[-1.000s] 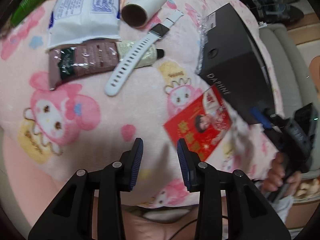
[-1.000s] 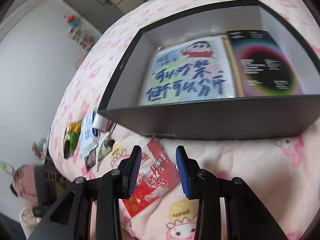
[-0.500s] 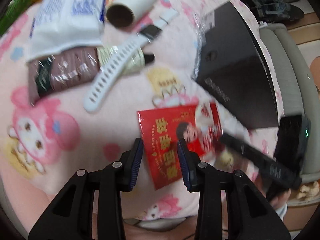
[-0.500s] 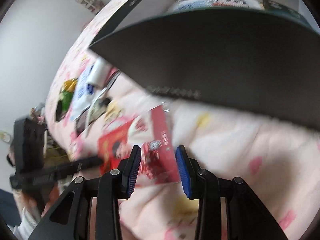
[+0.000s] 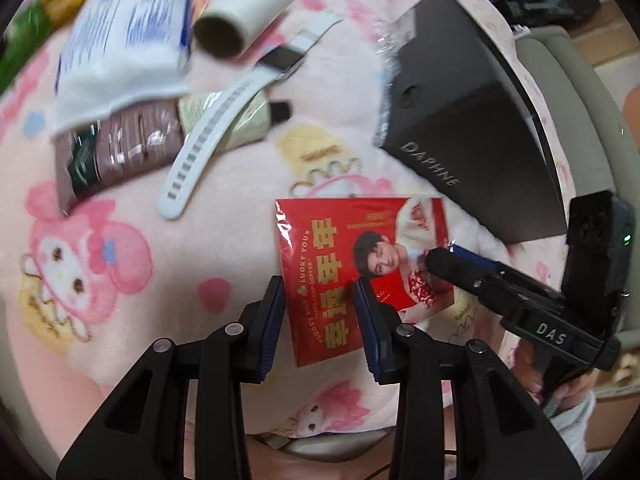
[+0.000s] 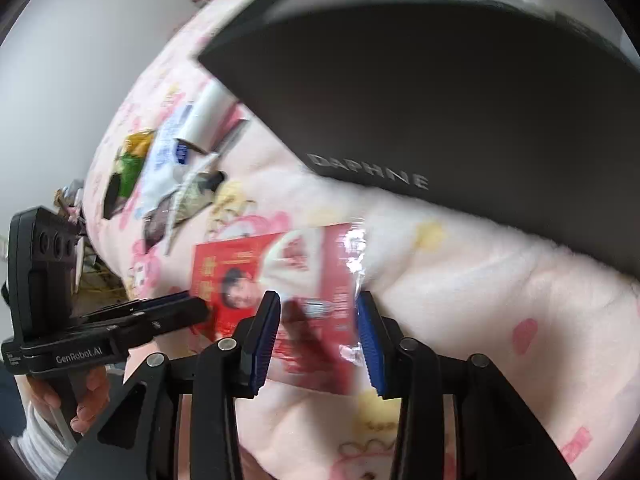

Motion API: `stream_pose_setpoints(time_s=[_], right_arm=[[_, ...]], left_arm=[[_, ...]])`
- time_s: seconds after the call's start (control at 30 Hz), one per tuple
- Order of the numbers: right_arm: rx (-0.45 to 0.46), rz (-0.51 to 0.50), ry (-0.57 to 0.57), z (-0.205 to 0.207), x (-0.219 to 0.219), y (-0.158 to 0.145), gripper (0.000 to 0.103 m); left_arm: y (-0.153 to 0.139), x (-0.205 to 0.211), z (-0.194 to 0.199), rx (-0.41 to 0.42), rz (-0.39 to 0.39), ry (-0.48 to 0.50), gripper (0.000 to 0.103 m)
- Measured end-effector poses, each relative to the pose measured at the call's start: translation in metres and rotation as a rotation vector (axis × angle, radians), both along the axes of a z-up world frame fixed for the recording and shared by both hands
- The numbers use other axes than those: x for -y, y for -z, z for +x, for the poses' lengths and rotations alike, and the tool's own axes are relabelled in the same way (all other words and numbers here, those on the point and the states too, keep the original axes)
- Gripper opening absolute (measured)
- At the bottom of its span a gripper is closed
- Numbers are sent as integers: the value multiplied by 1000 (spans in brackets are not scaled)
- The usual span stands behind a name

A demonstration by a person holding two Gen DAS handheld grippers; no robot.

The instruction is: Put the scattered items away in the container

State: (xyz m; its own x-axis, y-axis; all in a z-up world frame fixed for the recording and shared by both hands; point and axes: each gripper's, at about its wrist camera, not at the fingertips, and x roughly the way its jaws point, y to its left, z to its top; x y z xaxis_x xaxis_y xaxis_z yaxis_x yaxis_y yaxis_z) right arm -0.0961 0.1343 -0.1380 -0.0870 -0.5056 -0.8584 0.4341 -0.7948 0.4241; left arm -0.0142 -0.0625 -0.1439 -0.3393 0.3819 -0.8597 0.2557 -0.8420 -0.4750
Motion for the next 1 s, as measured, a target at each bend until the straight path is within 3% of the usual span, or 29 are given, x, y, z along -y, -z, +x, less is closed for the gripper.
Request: stream_pose_setpoints(time_s=[0.17, 0.4, 0.5, 0.67, 0.77, 1.0], right_arm=[[-49, -58, 45, 10, -26, -35, 35], [-230, -91, 89, 19, -66, -115, 37], [-288, -102, 125, 3, -75, -135, 37], [-290, -80, 194, -44, -92, -142, 37], [-286, -62, 227, -70, -99, -143, 37], [-175, 111, 211, -129, -89, -100, 37]], left_arm=[[-42, -16, 4, -80, -18, 48, 32], [-109, -50, -17, -243, -35, 147, 32], [-124, -63, -46, -285, -59, 188, 32], [-136, -80, -110, -309, -91, 226, 32], [-137, -92, -146, -288, -101, 254, 34], [-102, -118, -206, -86, -192, 297, 34]])
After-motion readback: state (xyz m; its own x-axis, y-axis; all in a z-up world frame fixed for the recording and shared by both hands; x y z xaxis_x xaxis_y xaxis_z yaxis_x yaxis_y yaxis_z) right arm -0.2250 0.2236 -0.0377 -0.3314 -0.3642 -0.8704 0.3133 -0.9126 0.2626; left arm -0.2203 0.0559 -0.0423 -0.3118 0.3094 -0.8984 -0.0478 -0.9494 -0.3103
